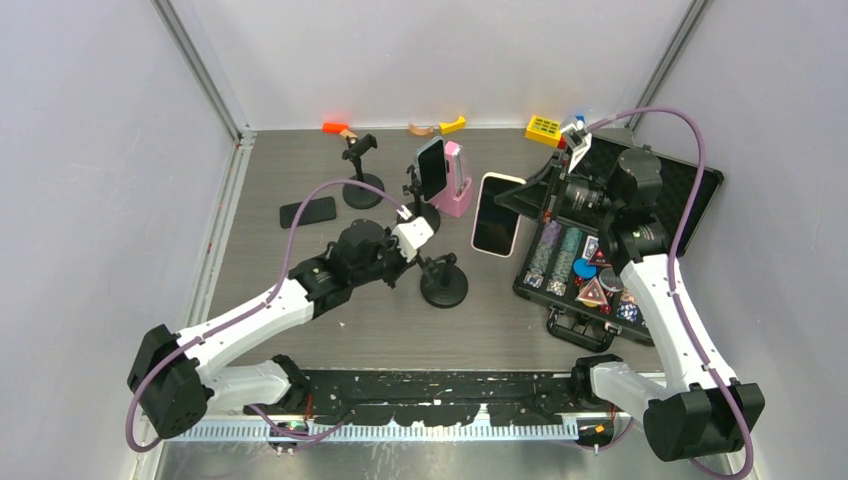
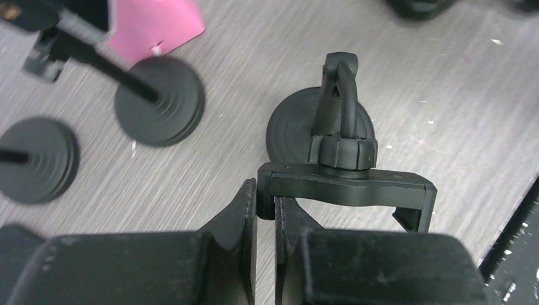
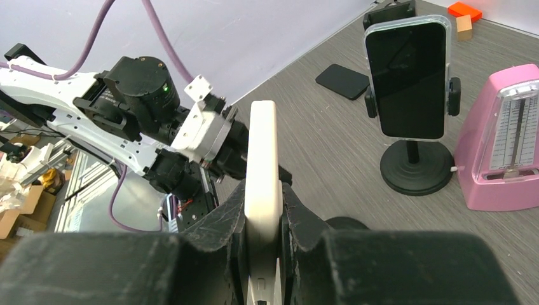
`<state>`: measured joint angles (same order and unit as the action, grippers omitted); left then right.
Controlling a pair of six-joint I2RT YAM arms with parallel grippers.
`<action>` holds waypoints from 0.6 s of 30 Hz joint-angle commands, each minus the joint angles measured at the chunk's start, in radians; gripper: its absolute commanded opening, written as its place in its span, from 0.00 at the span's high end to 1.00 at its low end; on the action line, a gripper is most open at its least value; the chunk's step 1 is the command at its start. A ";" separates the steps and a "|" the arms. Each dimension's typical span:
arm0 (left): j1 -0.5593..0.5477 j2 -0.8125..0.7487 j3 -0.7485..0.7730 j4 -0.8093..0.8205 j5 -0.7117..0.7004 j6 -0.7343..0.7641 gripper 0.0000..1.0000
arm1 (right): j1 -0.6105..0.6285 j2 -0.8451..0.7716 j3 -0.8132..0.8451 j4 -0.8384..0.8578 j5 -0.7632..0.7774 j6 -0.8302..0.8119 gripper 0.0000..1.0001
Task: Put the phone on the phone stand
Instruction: Move the phone stand to the center of the board.
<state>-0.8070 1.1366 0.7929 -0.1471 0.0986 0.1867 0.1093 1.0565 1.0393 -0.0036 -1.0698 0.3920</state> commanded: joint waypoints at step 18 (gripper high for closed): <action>0.042 0.135 0.339 -0.598 -0.180 -0.145 1.00 | 0.019 0.027 -0.020 0.107 -0.016 -0.005 1.00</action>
<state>-0.7700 1.2423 1.0920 -0.5953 -0.1001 0.0734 0.1226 1.1042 1.0073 0.0299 -1.0748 0.3904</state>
